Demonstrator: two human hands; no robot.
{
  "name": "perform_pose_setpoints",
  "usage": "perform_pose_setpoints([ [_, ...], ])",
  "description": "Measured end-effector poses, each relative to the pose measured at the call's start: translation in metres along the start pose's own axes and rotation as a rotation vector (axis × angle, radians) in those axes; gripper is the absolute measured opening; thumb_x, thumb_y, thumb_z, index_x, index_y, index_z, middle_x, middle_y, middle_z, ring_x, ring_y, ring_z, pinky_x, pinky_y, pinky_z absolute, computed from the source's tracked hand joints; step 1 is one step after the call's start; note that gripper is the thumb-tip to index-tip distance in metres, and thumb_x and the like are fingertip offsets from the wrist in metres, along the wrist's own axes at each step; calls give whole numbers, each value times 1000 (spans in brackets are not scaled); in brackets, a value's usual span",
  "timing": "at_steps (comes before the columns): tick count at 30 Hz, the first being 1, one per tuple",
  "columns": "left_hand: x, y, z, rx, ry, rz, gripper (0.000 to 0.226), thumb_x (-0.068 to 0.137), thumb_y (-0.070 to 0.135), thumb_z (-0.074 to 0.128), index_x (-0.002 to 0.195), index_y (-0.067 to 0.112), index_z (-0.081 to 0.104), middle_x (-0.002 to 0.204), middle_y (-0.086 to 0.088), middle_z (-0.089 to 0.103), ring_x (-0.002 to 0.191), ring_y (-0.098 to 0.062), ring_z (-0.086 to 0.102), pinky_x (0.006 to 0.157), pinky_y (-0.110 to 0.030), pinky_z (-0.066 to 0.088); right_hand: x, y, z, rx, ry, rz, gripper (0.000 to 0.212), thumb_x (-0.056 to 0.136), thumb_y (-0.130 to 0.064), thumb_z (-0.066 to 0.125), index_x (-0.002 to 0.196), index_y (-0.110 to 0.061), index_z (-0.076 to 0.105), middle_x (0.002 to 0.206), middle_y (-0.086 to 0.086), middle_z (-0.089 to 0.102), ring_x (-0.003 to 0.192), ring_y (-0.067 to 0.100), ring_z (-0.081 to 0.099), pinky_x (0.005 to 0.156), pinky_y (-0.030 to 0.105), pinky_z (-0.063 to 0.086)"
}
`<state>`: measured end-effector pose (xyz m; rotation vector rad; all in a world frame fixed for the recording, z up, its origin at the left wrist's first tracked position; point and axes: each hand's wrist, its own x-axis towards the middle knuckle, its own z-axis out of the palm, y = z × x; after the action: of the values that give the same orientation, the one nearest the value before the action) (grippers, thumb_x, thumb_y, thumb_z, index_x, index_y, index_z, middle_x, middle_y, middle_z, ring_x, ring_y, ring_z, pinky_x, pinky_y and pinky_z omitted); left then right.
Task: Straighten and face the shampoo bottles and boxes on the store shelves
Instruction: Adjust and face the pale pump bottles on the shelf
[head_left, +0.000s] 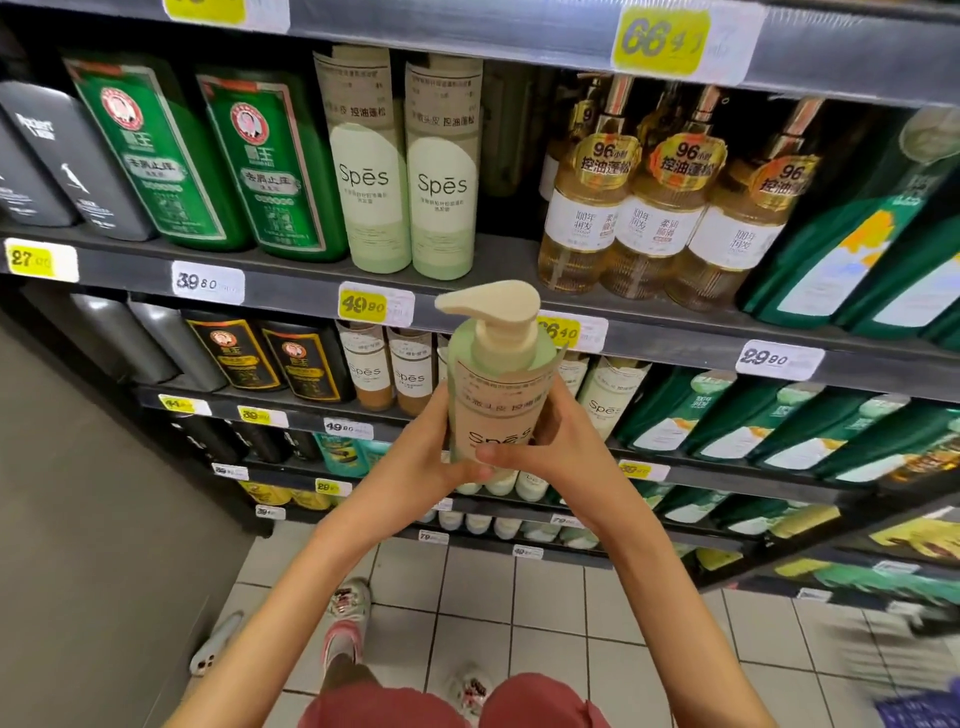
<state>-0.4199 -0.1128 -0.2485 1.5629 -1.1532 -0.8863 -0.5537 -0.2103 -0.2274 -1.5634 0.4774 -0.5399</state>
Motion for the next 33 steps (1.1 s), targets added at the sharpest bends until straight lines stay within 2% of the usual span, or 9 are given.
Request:
perform_pose_setpoints([
  [3, -6, 2, 3, -46, -28, -16, 63, 74, 13, 74, 117, 44, 41, 109, 37, 57, 104, 14, 53, 77, -3, 43, -1, -3, -4, -7, 6, 24, 66, 54, -26, 84, 112, -44, 56, 111, -10, 67, 106, 8, 63, 84, 25, 53],
  [8, -24, 0, 6, -169, -78, -173, 67, 55, 58, 73, 113, 41, 47, 106, 25, 66, 100, 5, 61, 77, -13, 50, 1, -10, -3, -64, 5, 218, 56, 60, -42, 83, 109, -25, 61, 102, -5, 72, 94, 8, 68, 83, 28, 55],
  [12, -33, 12, 15, -296, -116, -287, 49, 73, 68, 59, 105, 31, 55, 95, 23, 70, 92, 2, 66, 72, -11, 50, 2, -6, 2, -82, -39, 453, 33, 77, -51, 66, 96, -24, 65, 97, -1, 74, 87, 14, 71, 79, 31, 56],
  [15, -38, 18, 16, -411, -117, -396, 49, 66, 61, 53, 101, 28, 63, 99, 10, 73, 96, -6, 67, 82, -20, 54, 3, 0, 5, -23, -42, 555, 43, 78, -53, 66, 106, -20, 65, 98, 1, 74, 88, 16, 71, 81, 35, 57],
  [18, -41, 23, 15, -464, -121, -435, 49, 68, 55, 50, 105, 24, 62, 102, 5, 72, 96, -9, 68, 83, -20, 54, 4, 1, 8, 14, -40, 610, 55, 78, -54, 66, 114, -12, 63, 102, 5, 73, 90, 18, 71, 84, 36, 57],
  [22, -43, 22, 17, -322, -48, -357, 49, 68, 53, 53, 109, 26, 58, 102, 10, 72, 94, 0, 66, 78, -12, 51, -2, -6, 10, -3, -75, 511, 42, 86, -50, 57, 111, -16, 63, 106, 3, 72, 92, 13, 69, 79, 26, 56],
  [26, -46, 15, 25, -260, 85, -248, 63, 58, 53, 66, 114, 30, 50, 99, 21, 68, 93, 9, 62, 71, -7, 48, -18, -8, 15, 39, -61, 299, 47, 82, -48, 52, 124, -28, 49, 117, -8, 65, 106, 5, 63, 91, 25, 52],
  [29, -36, 18, 24, -248, 90, -154, 53, 64, 41, 69, 112, 34, 48, 102, 29, 65, 97, 12, 59, 73, -7, 48, -20, -16, 13, 12, -8, 164, 41, 77, -48, 53, 117, -42, 47, 117, -18, 62, 107, -4, 59, 89, 16, 48],
  [33, -9, 33, 11, -223, 37, -48, 46, 73, 39, 68, 114, 40, 47, 113, 24, 60, 104, 11, 57, 79, -10, 48, -4, -31, 7, -51, 171, 29, 36, 76, -49, 54, 111, -41, 54, 112, -15, 65, 101, -5, 61, 82, 13, 49],
])
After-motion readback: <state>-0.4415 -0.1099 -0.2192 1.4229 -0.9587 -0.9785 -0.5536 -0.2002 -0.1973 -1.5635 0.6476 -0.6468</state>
